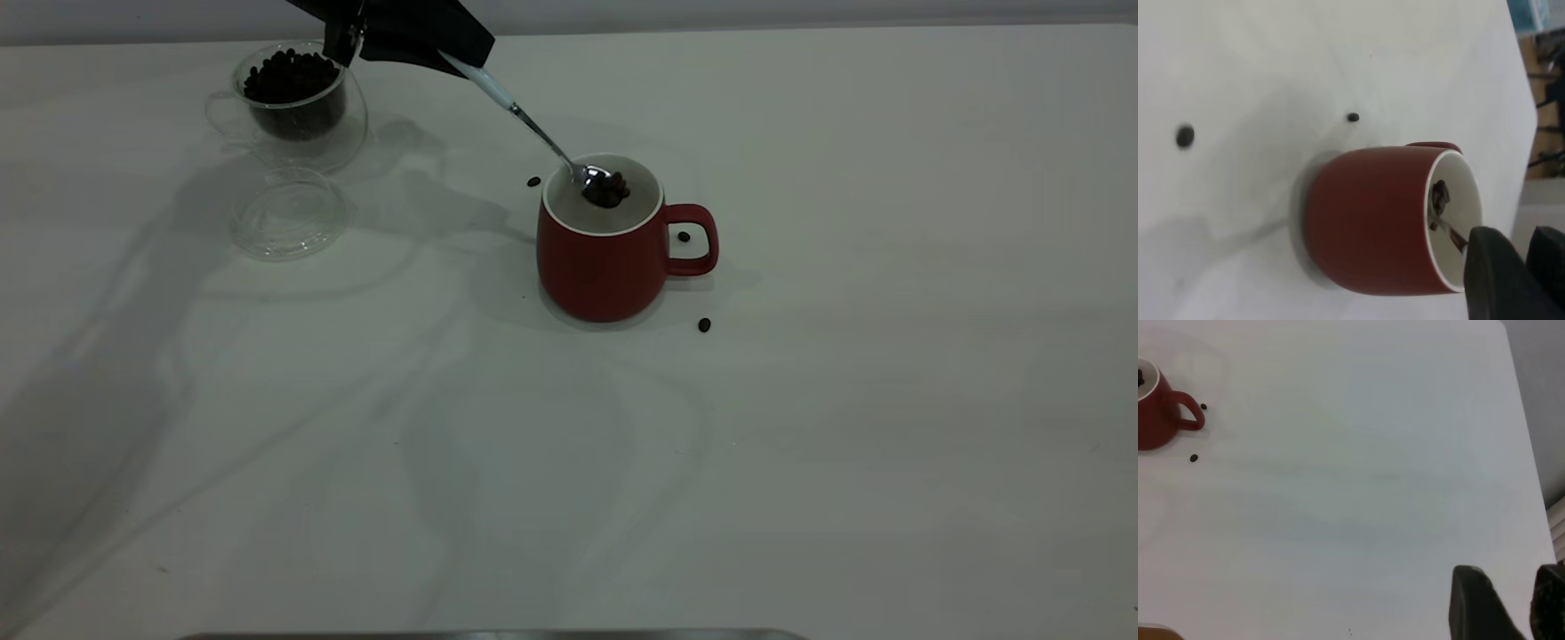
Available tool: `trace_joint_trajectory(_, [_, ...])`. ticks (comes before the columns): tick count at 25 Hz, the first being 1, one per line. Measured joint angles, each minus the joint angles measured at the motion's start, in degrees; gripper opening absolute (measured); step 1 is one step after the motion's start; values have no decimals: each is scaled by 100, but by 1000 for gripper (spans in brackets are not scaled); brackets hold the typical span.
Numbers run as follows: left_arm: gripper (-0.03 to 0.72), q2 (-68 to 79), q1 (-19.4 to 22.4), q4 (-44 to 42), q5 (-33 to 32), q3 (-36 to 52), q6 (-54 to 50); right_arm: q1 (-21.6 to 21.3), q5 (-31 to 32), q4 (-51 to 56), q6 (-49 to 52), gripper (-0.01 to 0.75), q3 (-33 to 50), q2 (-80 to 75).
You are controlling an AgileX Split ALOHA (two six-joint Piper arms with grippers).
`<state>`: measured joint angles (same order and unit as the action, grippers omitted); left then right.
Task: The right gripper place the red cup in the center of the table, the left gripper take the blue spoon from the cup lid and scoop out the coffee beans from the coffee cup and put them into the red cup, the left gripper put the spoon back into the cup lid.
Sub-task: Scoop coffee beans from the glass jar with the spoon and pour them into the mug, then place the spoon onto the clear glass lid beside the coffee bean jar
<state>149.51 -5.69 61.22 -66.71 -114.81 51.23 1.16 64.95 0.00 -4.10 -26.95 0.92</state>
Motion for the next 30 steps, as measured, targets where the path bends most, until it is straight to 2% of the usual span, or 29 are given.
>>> trace_joint_trajectory(7, [122,0,-187,16,0,0,1590,0,0,0,0,239,0,0])
trace_joint_trajectory(14, [122,0,-326,247,0,-5,1901,0,0,0,0,239,0,0])
trace_joint_trajectory(19, [122,-114,-326,164,0,-84,1301,0,0,0,0,239,0,0])
trace_joint_trajectory(30, [122,-1093,-300,-825,0,-99,-417,0,0,0,0,239,0,0])
